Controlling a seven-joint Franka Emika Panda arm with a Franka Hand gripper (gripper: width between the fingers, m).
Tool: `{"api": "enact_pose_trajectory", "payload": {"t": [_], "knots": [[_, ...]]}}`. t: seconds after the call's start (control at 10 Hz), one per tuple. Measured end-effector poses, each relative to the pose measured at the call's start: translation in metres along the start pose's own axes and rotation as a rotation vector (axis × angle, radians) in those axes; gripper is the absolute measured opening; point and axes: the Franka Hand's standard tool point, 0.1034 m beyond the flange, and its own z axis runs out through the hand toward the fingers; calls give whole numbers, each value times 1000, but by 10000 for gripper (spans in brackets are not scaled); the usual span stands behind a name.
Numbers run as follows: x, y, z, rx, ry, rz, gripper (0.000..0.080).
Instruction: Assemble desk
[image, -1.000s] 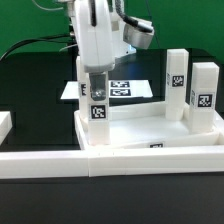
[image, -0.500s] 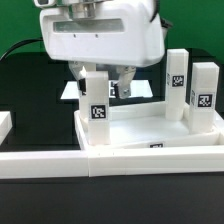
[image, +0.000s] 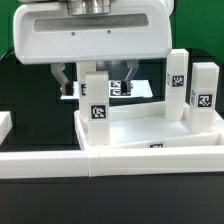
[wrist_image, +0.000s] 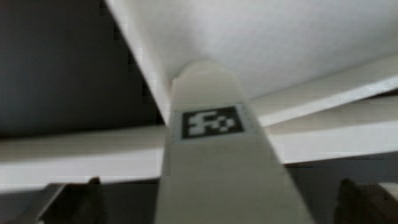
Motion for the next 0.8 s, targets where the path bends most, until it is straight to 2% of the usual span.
{"api": "enact_pose_trajectory", "payload": {"t": [0.3,0.4,0.5,0.8], "knots": [[-1,0,1,-2,8,55,607],[-1,0,1,-2,8,138,470],[-1,0,1,-2,8,178,298],[-1,2,1,-3,9,367,287]]}}
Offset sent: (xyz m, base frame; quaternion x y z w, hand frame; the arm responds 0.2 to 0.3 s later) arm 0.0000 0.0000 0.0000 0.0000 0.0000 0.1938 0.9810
